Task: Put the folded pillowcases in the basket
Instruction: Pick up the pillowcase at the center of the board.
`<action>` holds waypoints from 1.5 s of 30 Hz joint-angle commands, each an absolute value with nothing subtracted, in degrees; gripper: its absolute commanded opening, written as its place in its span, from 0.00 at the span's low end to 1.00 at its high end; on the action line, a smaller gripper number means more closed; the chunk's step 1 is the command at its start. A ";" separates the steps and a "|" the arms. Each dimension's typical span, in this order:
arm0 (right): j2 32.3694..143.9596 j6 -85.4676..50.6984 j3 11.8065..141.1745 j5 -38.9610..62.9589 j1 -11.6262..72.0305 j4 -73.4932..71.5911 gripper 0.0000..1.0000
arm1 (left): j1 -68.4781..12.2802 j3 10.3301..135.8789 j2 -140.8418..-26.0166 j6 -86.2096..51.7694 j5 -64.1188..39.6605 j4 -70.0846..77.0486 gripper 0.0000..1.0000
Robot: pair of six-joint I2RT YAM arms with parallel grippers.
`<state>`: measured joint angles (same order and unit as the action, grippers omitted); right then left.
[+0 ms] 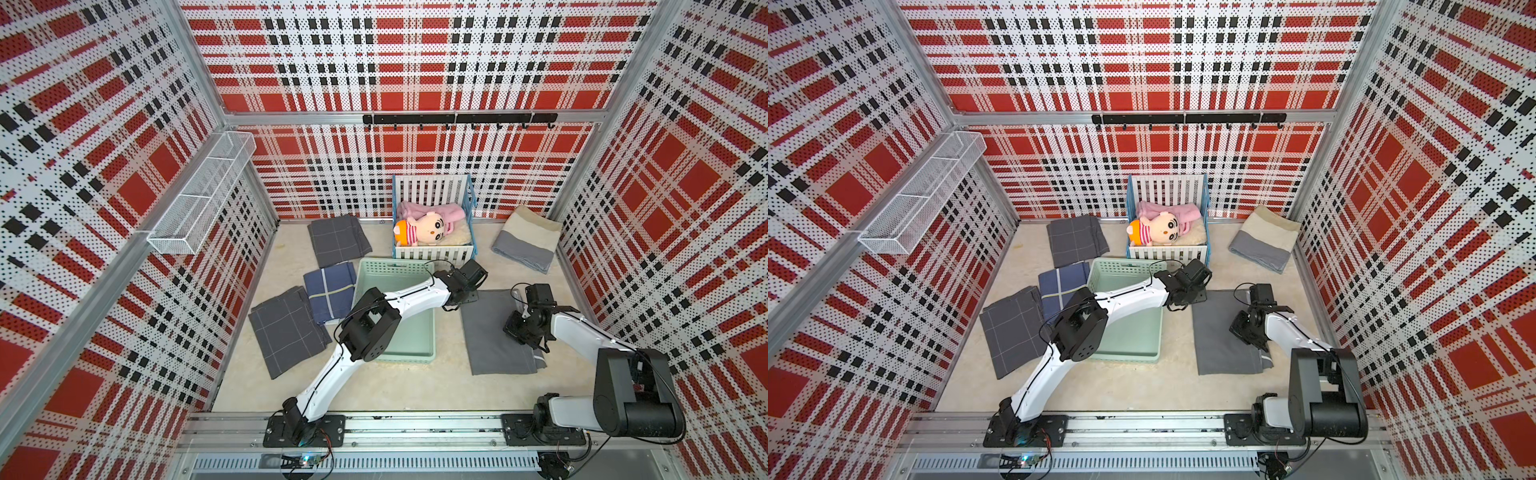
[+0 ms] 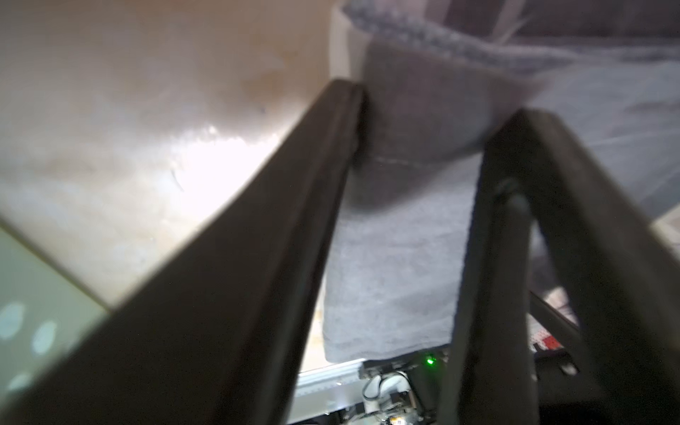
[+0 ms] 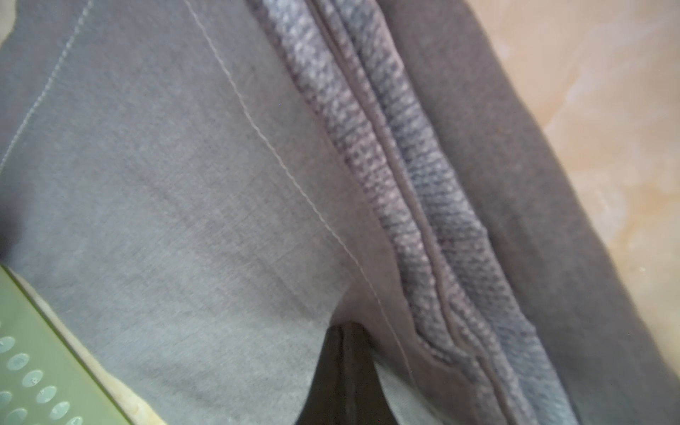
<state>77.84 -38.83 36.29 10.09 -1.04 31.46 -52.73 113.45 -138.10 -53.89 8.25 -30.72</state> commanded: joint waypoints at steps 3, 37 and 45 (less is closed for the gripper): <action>76.77 -37.92 36.08 9.77 -1.54 33.81 0.04 | -52.19 110.49 -137.88 -55.02 8.84 -32.61 0.37; 78.63 -35.10 38.54 10.88 -1.56 34.14 0.14 | -53.22 111.81 -140.28 -54.39 4.13 -31.69 0.03; 76.81 -32.97 42.16 9.57 -1.53 36.78 0.17 | -50.11 115.50 -140.11 -52.36 8.06 -31.71 0.00</action>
